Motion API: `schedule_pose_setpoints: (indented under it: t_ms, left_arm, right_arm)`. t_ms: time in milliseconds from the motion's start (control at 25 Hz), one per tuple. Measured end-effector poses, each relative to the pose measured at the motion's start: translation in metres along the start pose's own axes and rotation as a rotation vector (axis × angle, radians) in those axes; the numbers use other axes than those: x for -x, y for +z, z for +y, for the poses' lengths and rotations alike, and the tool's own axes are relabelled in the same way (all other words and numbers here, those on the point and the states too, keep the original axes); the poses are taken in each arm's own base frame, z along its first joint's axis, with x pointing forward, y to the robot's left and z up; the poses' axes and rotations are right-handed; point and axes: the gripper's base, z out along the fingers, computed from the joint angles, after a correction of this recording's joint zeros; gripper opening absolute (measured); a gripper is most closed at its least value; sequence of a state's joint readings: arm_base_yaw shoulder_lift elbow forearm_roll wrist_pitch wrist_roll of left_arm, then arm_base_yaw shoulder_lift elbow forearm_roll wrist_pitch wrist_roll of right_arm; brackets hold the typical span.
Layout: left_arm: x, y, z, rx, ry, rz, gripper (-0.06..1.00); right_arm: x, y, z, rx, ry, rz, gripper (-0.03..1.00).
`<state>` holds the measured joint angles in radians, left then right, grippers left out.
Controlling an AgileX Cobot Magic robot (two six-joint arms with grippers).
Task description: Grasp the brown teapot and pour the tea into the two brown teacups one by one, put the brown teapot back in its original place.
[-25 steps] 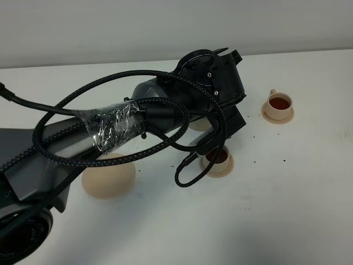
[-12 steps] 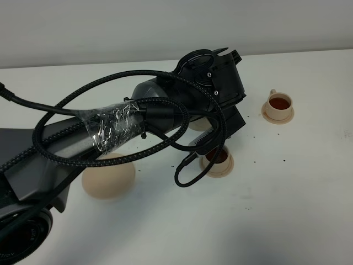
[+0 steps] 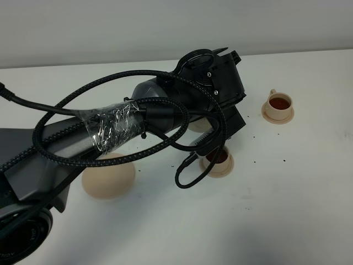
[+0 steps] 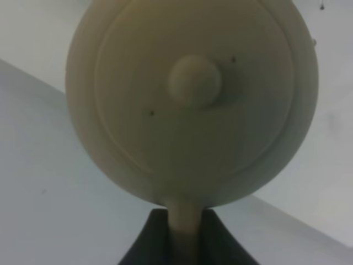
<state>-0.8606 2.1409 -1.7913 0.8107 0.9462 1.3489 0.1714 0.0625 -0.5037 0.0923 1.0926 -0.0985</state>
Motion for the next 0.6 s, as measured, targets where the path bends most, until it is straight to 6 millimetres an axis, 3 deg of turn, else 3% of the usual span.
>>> schedule_pose_setpoints:
  t_ms: [600]
  left_arm:
    - [0.001, 0.0, -0.011, -0.123, -0.128, -0.017, 0.12]
  right_arm:
    - [0.0, 0.0, 0.0, 0.0, 0.0, 0.0, 0.24]
